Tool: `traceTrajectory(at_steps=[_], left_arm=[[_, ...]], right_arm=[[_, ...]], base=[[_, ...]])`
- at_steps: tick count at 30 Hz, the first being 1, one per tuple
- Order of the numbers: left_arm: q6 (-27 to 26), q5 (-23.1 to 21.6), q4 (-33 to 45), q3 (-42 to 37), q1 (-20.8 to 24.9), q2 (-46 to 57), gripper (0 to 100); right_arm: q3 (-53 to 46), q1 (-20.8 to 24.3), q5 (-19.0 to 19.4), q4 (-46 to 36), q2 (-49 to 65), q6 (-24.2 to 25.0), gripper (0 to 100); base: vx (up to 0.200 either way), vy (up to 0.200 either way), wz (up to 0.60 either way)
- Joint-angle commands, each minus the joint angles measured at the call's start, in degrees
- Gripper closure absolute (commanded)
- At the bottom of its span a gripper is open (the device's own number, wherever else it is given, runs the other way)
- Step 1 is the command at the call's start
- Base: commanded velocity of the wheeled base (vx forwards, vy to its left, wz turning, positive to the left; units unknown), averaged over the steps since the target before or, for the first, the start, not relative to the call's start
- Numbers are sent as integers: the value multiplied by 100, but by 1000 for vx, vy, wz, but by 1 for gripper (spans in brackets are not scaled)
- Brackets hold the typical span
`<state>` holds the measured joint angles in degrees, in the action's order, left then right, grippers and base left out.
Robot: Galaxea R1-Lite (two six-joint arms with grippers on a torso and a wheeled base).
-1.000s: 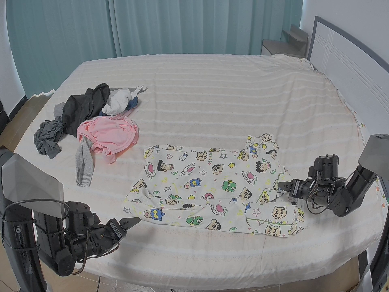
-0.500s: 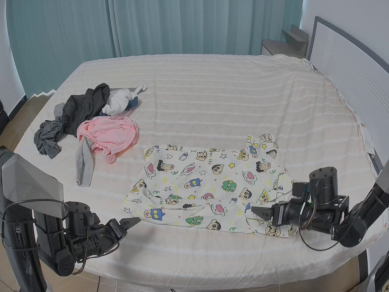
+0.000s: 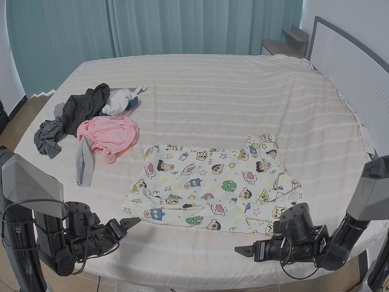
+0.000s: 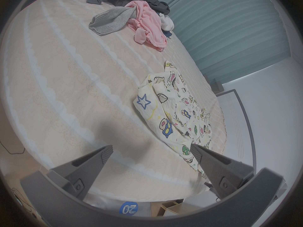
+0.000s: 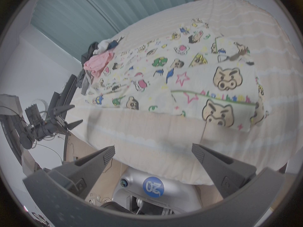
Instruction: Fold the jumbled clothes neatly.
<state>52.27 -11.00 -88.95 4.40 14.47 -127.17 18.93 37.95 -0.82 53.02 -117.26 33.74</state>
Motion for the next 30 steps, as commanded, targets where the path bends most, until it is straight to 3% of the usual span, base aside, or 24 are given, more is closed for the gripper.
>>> traceTrajectory(at_steps=[1, 9, 21, 30], left_arm=[[2, 1, -105, -1, 3, -9, 0], [2, 1, -105, -1, -6, -9, 0], [2, 1, -105, -1, -6, -18, 0], [2, 1, -105, -1, -6, -18, 0]], right_arm=[[58, 195, -41, 16, -473, 62, 0], [691, 354, -832, 24, -1000, 739, 0], [779, 248, -1553, 130, -921, 660, 0], [761, 81, -1720, 569, -921, 405, 0]], base=[[0, 0, 0], [0, 0, 0], [0, 0, 0], [0, 0, 0]])
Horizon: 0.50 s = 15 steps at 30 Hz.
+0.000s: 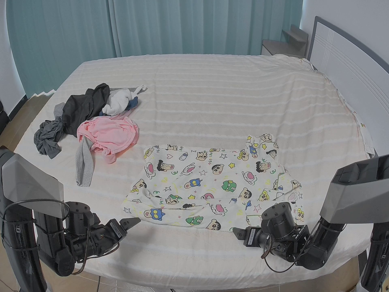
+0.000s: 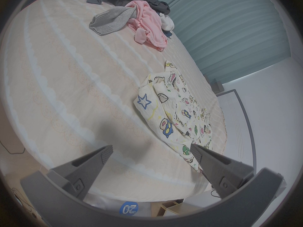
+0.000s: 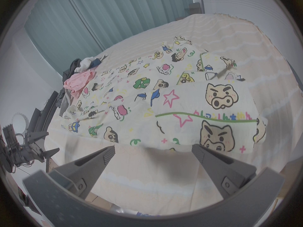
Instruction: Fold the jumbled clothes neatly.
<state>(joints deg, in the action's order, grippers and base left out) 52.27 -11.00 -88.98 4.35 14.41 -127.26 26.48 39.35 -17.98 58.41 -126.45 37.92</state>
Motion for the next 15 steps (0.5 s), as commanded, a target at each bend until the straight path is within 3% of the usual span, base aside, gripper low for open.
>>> traceTrajectory(at_steps=[1, 15], left_arm=[[2, 1, -102, 4, 0, -10, 0], [2, 1, -102, 4, -8, -1, 0]], right_arm=[[7, -59, -4, 31, -11, -4, 0], [7, -112, -311, 136, 86, -13, 0]], base=[[0, 0, 0], [0, 0, 0]])
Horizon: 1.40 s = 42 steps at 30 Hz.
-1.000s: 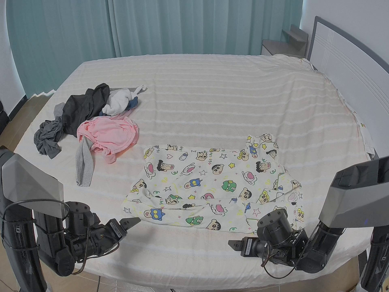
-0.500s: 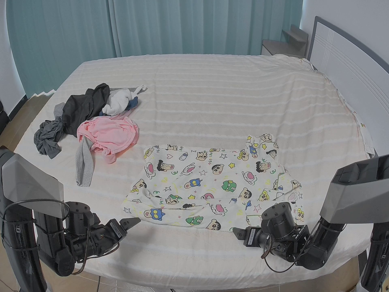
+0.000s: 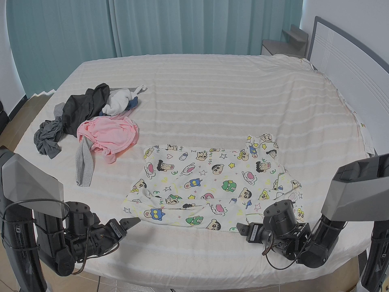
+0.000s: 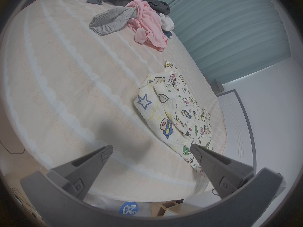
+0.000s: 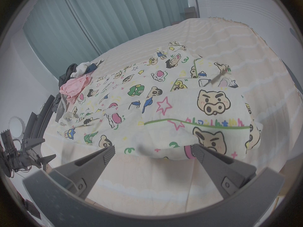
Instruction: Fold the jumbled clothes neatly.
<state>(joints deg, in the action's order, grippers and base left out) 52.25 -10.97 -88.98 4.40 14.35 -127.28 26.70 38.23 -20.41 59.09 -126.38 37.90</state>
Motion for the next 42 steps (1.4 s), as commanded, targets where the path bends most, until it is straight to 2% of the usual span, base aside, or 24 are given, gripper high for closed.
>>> traceTrajectory(at_steps=[1, 7, 15, 19, 22, 25, 32, 36, 42], left_arm=[[5, -1, -102, -1, -2, 2, 0], [5, -1, -102, -1, -2, 2, 0], [5, -1, -102, -1, -2, 2, 0], [5, -1, -102, -1, -2, 2, 0], [5, -1, -102, -1, -2, 2, 0], [5, -1, -102, -1, -2, 2, 0], [5, -1, -102, -1, -2, 2, 0], [5, -1, -102, -18, 7, 46, 0], [13, 227, -102, -18, 130, 327, 0]], right_arm=[[-15, 0, -113, 129, 96, -20, 0], [-68, 35, -121, 393, 166, -107, 0], [-499, 422, -86, 411, 272, -90, 0], [-587, 457, -77, 402, 474, -143, 0], [-534, 431, -34, 402, 597, -204, 0], [-297, 334, 309, 393, 430, -257, 0], [204, 185, 494, 393, -264, -538, 0], [239, -52, 573, 349, -581, -775, 0], [-279, -61, 599, 384, 439, -758, 0]], base=[[0, 0, 0], [0, 0, 0], [0, 0, 0], [0, 0, 0], [0, 0, 0], [0, 0, 0], [0, 0, 0], [0, 0, 0], [0, 0, 0]])
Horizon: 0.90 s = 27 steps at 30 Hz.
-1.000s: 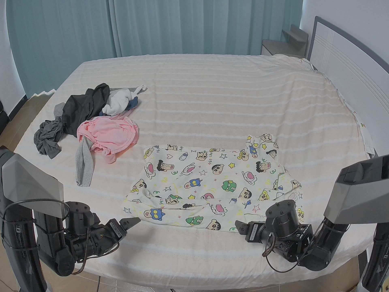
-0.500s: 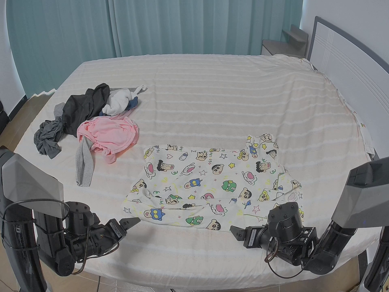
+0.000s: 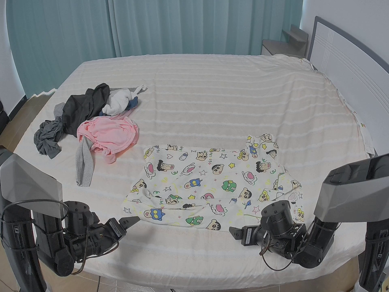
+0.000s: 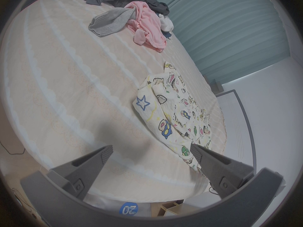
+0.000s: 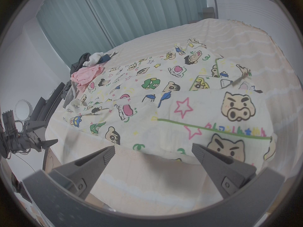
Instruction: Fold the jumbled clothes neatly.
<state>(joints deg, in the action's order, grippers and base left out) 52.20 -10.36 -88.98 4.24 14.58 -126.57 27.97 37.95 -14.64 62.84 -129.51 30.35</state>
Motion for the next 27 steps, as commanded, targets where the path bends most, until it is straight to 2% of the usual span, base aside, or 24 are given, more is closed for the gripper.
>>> traceTrajectory(at_steps=[1, 8, 15, 20, 26, 27], left_arm=[[18, 192, -102, -11, 142, 291, 0], [45, 430, -102, -20, 273, 326, 0], [9, 430, -102, 33, 273, 432, 0], [-8, 456, -102, 86, 344, 414, 0], [-17, 614, -102, 173, 353, 414, 0], [-17, 764, -102, 349, 353, 397, 0]], right_arm=[[-503, -33, 23, 9, 928, -3, 0], [-1197, -323, 23, 26, 1859, 14, 0], [-1742, -464, 40, 26, 2668, 23, 0], [-1935, -464, 128, 26, 2774, 102, 0], [-1891, -455, 146, 26, 2712, 287, 0], [-1856, -464, 146, 26, 2712, 278, 0]], base=[[0, 0, 0], [0, 0, 0], [200, 0, 0], [200, 0, 0], [0, 0, 0], [0, 0, 0]])
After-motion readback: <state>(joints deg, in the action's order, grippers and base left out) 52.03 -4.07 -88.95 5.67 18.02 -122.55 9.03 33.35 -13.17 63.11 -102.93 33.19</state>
